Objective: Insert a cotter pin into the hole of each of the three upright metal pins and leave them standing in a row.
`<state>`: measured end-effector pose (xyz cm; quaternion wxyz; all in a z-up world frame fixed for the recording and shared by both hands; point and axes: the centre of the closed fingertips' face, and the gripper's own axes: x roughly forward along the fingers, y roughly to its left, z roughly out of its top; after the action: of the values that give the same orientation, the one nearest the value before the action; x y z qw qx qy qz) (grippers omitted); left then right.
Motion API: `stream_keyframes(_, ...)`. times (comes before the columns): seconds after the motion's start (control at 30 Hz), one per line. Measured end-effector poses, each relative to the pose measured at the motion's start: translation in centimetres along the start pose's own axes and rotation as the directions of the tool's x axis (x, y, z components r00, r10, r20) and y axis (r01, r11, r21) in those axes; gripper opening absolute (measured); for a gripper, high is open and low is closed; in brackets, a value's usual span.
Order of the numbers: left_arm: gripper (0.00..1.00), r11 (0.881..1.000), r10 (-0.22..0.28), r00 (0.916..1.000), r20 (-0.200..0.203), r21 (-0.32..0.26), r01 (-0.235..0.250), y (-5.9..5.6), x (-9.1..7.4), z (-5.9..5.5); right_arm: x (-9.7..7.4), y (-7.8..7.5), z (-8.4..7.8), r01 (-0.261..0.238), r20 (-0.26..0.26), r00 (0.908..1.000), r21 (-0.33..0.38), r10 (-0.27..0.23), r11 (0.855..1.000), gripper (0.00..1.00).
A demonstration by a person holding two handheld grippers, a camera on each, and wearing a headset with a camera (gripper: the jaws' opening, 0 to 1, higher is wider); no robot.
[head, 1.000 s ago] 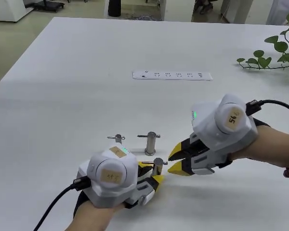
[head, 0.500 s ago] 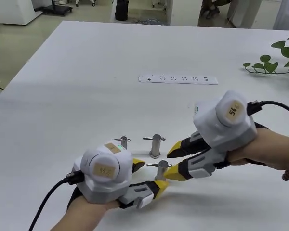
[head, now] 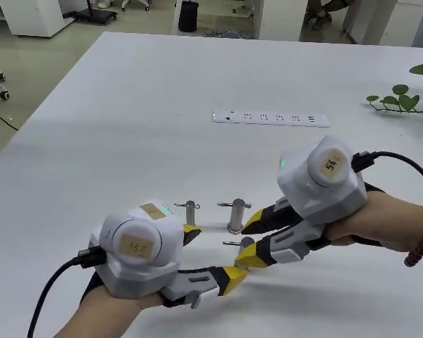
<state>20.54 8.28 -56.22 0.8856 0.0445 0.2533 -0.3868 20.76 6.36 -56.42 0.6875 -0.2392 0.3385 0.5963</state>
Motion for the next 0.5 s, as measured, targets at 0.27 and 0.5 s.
stream_keyframes(0.27,0.63,1.000,0.015,0.9999,-0.005,-0.007,-0.015,0.1,-1.6,-0.2,0.5,0.3,-0.2,-0.016,-0.011,0.9998,0.016,0.016,1.000,0.20)
stream_keyframes(0.5,0.67,0.999,0.036,0.9993,0.012,-0.026,-0.036,0.7,-2.8,0.0,0.9,0.2,-0.6,-0.007,-0.033,0.9994,0.004,0.007,1.000,0.15)
